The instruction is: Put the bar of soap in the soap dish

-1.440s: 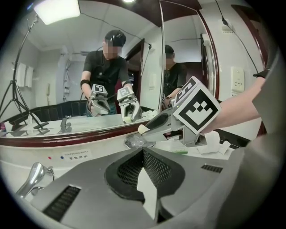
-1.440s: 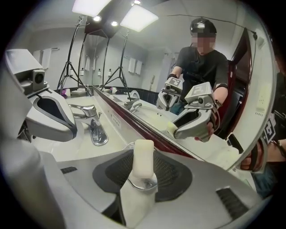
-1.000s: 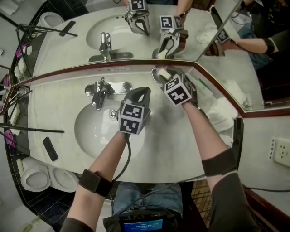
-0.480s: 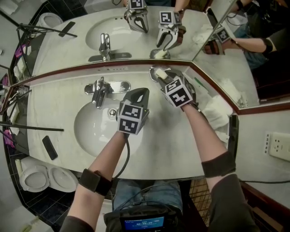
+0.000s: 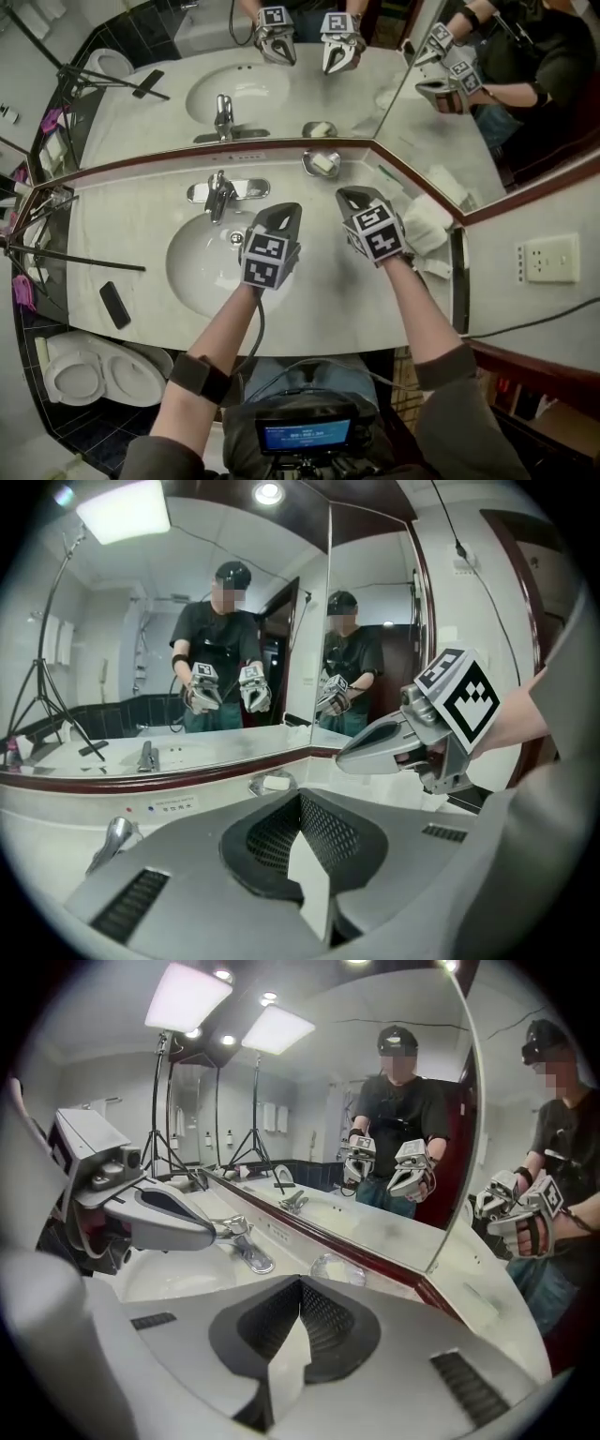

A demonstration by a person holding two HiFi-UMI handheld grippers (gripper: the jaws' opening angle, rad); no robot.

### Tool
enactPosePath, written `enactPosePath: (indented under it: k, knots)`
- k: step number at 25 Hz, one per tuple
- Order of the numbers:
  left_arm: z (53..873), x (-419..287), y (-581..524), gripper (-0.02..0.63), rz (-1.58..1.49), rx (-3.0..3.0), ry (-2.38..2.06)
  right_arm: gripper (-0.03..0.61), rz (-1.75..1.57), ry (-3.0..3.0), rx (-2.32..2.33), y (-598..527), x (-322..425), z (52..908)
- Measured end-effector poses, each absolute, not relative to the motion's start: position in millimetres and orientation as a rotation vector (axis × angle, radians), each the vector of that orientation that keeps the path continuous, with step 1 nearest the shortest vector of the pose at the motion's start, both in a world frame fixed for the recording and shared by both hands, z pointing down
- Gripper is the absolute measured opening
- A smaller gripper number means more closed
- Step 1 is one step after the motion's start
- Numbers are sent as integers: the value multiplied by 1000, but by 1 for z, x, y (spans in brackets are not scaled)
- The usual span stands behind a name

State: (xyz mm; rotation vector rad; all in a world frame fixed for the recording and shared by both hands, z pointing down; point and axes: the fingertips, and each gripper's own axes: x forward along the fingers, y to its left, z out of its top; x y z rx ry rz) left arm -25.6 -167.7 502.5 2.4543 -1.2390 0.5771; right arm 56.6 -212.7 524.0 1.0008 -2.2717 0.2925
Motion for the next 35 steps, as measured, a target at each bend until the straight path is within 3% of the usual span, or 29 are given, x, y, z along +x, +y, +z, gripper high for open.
enactPosePath:
  k: [6, 14, 35]
  knots:
    - [479, -41, -131, 2, 566, 2453, -1246, 17, 513, -2339, 1094, -147, 80, 509]
    - [471, -52, -87, 2, 561, 2444, -1240, 18, 532, -2348, 1173, -85, 103, 501]
    - [479, -43, -54, 2, 595, 2462, -1261, 19, 576, -2313, 1182, -57, 115, 527]
